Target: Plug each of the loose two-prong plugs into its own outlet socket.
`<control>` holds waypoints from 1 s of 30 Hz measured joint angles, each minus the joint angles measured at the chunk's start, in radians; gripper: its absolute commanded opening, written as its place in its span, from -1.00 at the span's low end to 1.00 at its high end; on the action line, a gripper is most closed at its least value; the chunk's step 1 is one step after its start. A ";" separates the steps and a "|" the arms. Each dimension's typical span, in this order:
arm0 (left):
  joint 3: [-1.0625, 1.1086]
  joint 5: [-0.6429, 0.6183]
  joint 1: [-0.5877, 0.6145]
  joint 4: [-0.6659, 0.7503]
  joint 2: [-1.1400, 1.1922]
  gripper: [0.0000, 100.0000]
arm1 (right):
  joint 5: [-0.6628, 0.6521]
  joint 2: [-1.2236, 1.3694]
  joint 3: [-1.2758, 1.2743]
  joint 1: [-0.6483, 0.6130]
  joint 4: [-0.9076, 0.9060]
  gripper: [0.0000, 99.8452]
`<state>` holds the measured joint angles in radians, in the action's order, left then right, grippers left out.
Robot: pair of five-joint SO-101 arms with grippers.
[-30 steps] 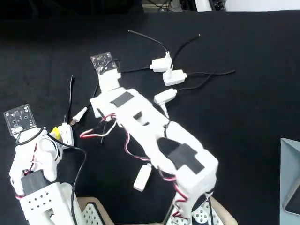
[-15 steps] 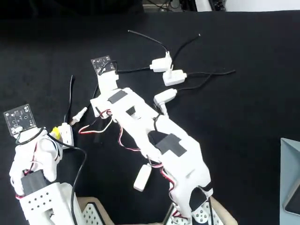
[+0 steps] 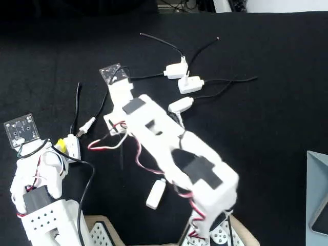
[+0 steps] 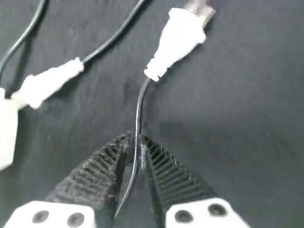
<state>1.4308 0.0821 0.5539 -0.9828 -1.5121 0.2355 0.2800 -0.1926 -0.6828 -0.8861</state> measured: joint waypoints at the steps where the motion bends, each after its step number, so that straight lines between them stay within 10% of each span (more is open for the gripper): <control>1: 0.000 0.000 0.000 0.000 0.000 -0.56 | -0.002 -0.046 -0.034 0.008 -0.009 -0.98; 16: 0.000 0.000 0.000 0.000 0.000 -0.56 | -0.213 -0.724 -0.523 0.061 0.034 -0.81; 30: 0.000 0.000 0.000 0.000 0.000 -0.56 | -0.044 -0.285 -0.173 0.025 0.098 -0.60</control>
<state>1.4308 0.0821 0.5539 -0.9828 -1.5121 0.1910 -0.0054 -0.3659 -0.6582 -0.7879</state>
